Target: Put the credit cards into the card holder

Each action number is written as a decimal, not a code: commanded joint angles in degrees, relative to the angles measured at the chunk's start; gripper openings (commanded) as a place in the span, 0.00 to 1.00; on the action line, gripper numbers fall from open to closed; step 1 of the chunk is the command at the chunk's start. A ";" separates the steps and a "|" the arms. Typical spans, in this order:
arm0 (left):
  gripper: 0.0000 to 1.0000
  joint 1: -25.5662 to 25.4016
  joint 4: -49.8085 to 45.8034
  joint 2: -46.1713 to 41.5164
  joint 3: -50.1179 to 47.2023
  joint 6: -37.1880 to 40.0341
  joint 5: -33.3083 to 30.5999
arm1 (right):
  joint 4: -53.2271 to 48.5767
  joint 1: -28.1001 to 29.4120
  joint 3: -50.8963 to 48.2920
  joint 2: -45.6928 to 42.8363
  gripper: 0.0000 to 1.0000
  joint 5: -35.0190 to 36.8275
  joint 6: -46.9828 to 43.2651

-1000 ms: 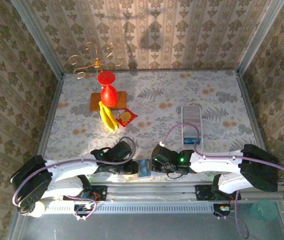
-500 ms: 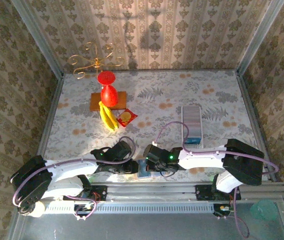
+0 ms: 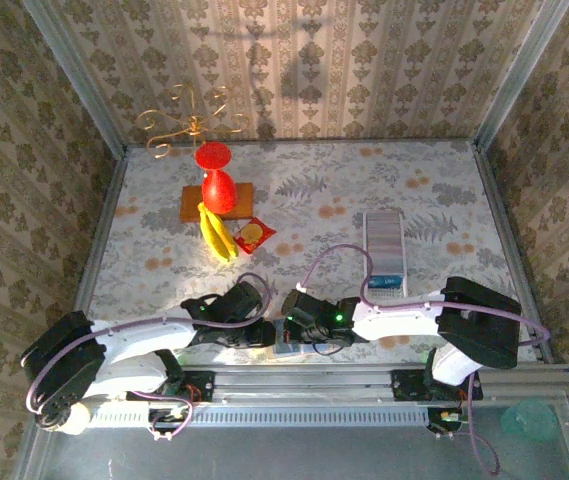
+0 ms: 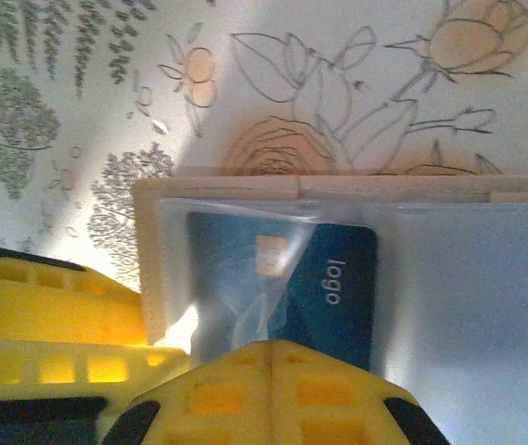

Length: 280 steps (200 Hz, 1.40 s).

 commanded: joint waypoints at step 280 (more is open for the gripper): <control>0.10 1.43 -1.81 -5.39 -3.89 -2.48 -1.13 | -10.45 1.46 -1.62 -7.57 0.11 8.21 4.11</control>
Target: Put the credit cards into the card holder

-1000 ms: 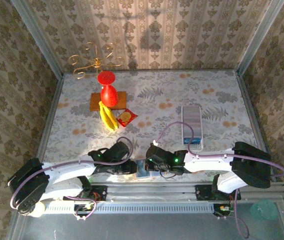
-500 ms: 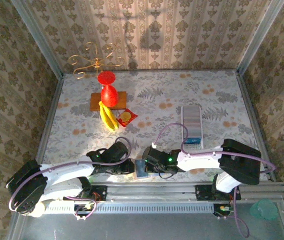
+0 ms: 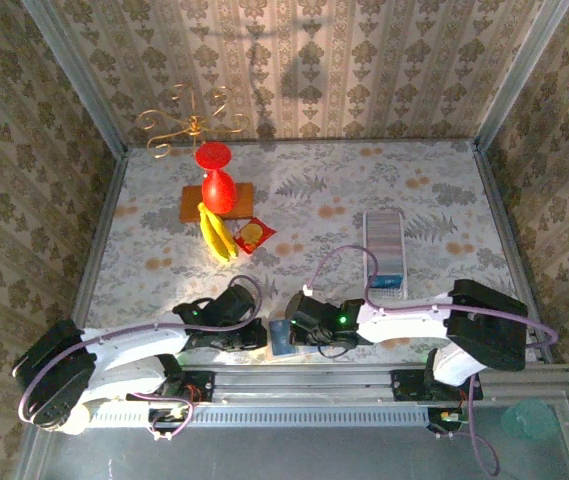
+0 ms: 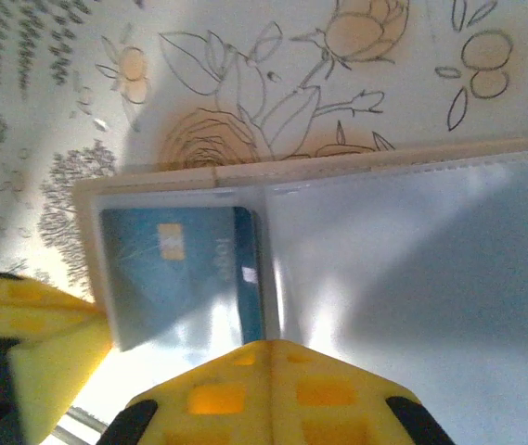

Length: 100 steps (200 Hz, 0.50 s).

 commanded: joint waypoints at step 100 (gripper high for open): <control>0.10 0.99 -2.28 -2.23 -0.90 -0.40 -1.13 | -13.54 0.61 -2.00 -3.36 0.30 4.76 7.18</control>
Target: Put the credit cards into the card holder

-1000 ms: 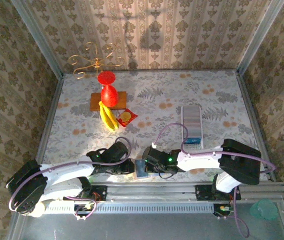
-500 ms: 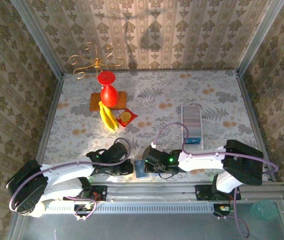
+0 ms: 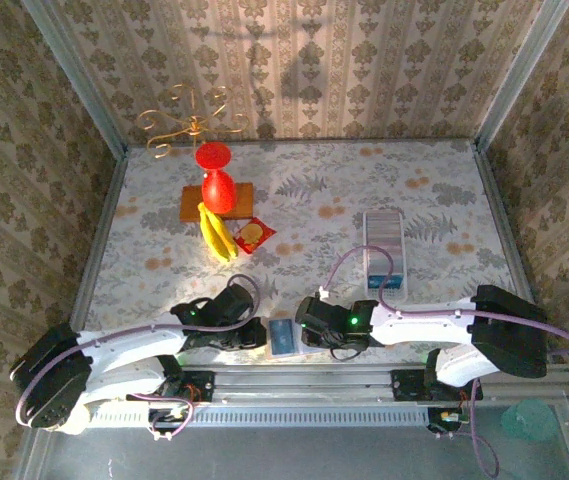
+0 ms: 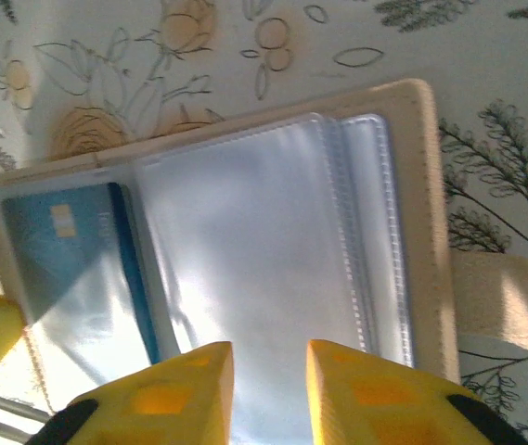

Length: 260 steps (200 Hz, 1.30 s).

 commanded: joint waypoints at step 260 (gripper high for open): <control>0.09 1.28 -1.68 -2.55 -2.26 -0.44 -0.10 | 18.13 1.05 1.44 5.03 0.42 -3.35 -0.72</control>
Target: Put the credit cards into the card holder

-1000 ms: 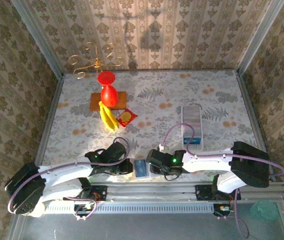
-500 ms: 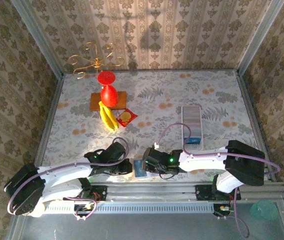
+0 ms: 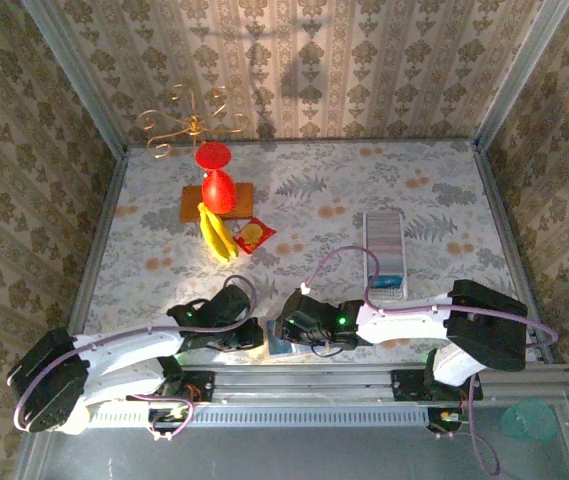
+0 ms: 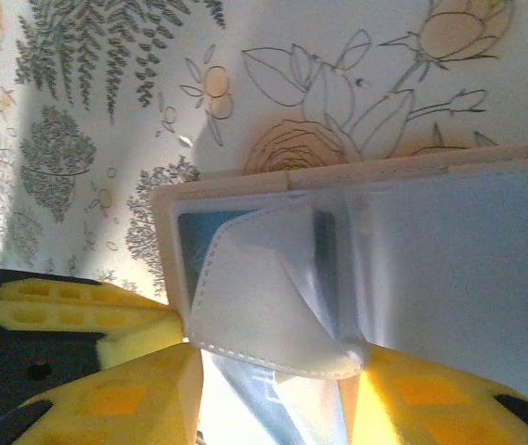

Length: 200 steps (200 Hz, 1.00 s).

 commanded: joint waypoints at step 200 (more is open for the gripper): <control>0.09 1.18 -1.27 -4.66 -3.45 -2.27 -0.92 | 7.68 3.12 1.82 -6.80 0.47 -4.71 -4.48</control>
